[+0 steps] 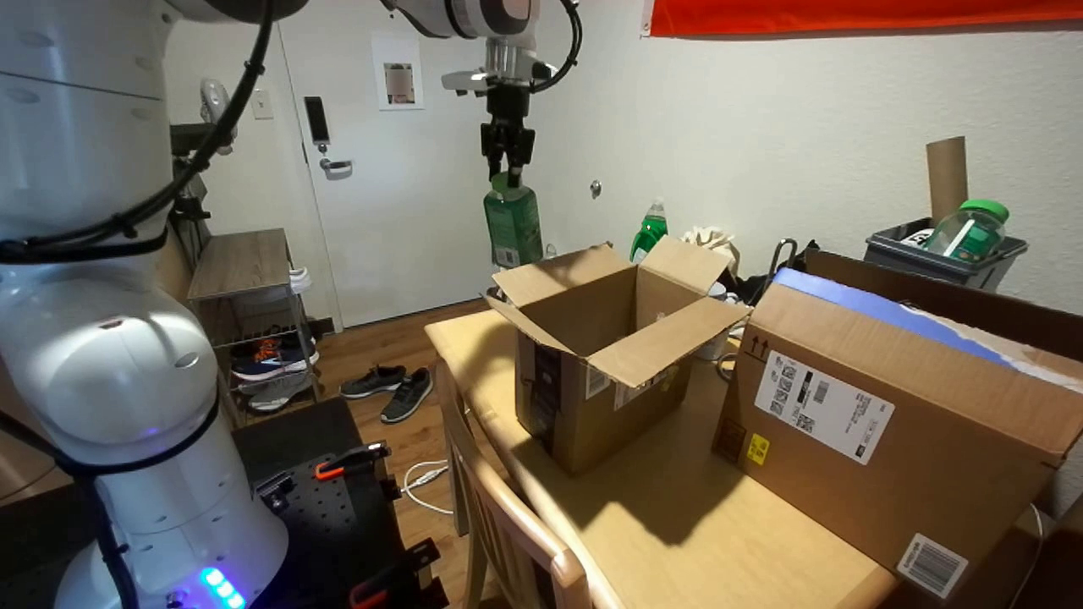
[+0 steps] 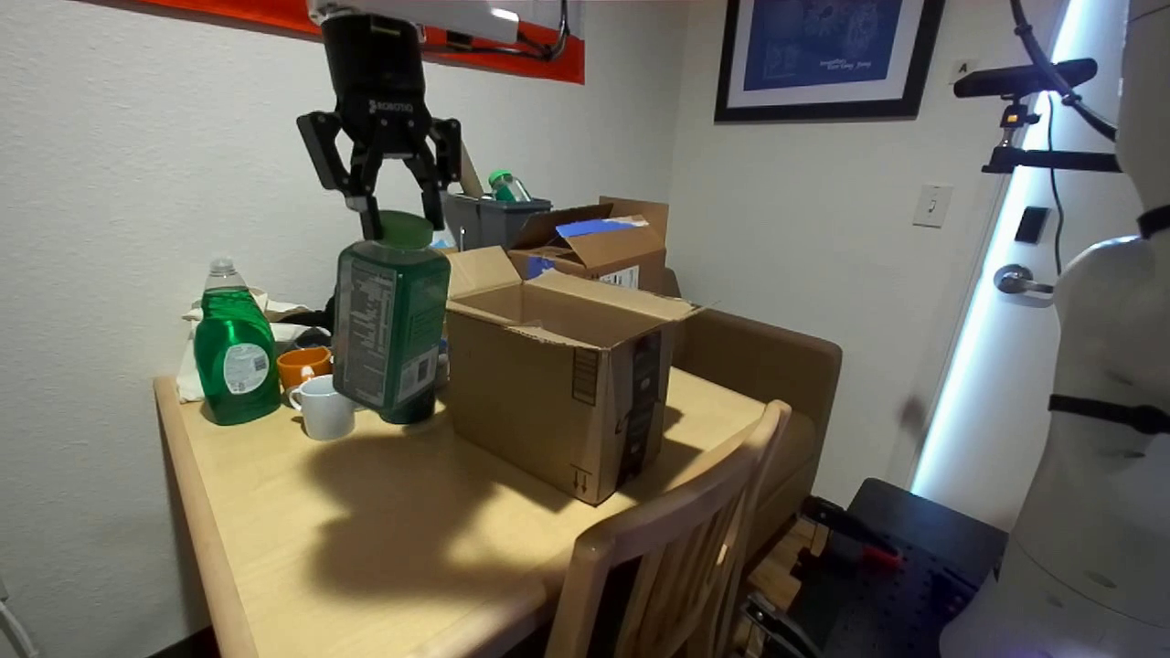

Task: Place the green bottle in the smaller box

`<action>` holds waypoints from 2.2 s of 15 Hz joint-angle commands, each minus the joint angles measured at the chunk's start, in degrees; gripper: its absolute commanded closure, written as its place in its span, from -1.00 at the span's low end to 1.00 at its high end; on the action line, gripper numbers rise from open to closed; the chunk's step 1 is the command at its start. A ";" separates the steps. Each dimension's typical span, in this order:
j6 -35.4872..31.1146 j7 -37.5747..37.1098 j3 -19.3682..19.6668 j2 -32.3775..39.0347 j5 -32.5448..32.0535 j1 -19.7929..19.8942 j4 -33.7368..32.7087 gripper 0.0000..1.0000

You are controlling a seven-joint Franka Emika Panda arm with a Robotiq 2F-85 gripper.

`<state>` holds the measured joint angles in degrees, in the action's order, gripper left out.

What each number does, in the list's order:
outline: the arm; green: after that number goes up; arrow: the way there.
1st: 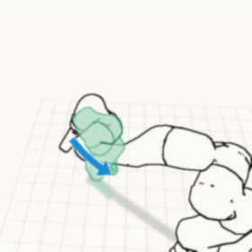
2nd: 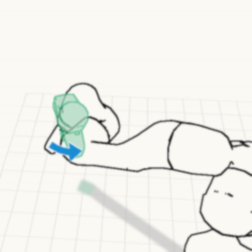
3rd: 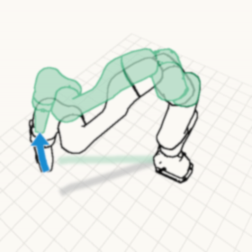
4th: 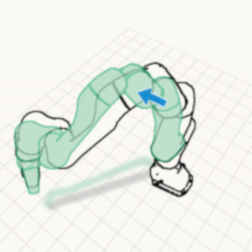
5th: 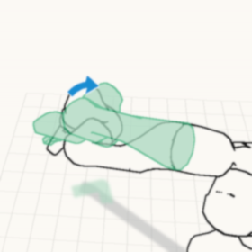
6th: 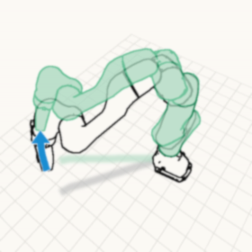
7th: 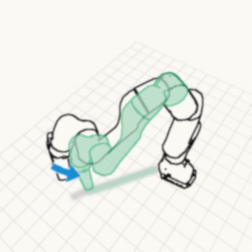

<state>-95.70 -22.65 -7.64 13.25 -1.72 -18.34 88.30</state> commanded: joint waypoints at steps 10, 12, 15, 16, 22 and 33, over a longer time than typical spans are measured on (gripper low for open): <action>-0.86 1.32 0.03 -13.68 1.71 6.34 7.42 0.21; -1.44 1.89 0.83 -14.63 2.98 8.06 9.11 0.21; -1.68 2.39 1.94 -15.89 4.34 10.44 11.25 0.21; -1.83 2.59 2.46 -16.41 4.80 11.16 12.02 0.21; -2.16 3.01 4.35 -17.47 6.50 14.04 14.70 0.21; -3.67 7.68 7.79 -17.70 9.35 17.54 18.29 0.21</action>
<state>-97.52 -17.04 -0.34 -2.36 6.12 -1.91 103.71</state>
